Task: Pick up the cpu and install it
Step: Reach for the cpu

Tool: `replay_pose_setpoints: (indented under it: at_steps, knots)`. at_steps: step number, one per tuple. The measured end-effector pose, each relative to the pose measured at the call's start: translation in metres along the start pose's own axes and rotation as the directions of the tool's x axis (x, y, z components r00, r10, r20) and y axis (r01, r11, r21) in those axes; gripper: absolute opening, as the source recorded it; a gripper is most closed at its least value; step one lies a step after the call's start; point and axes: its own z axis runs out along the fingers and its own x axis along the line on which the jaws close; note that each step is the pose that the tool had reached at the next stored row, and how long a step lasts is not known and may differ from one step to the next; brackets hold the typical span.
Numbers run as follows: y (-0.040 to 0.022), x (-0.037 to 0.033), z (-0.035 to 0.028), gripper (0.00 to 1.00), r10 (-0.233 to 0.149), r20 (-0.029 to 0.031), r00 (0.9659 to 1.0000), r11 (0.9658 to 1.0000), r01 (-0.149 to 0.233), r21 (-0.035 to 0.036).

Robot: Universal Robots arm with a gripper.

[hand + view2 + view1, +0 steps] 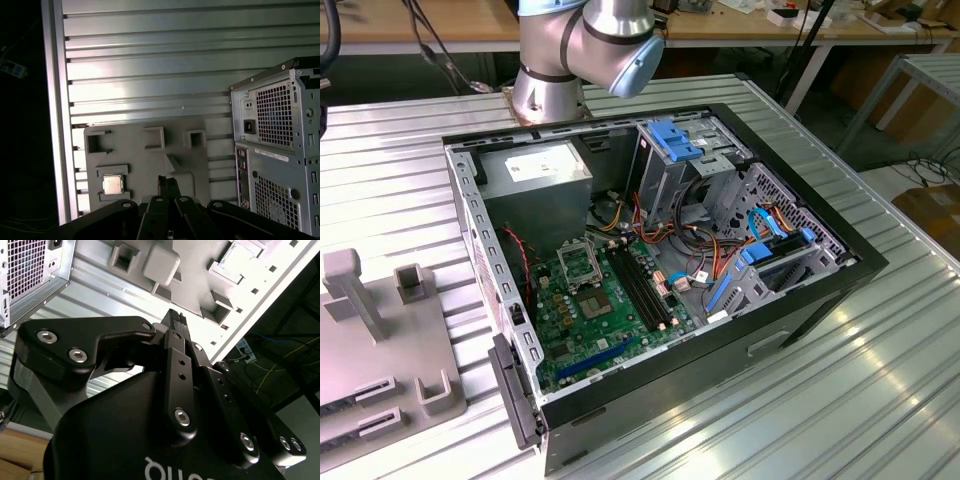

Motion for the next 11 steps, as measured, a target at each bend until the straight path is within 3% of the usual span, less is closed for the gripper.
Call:
replay_pose_setpoints:
  at_steps: [11]
  knots:
    - [-0.0006, 0.0077, 0.0000, 0.11, 0.000, 0.0000, 1.0000, 1.0000, 0.000, 0.0000]
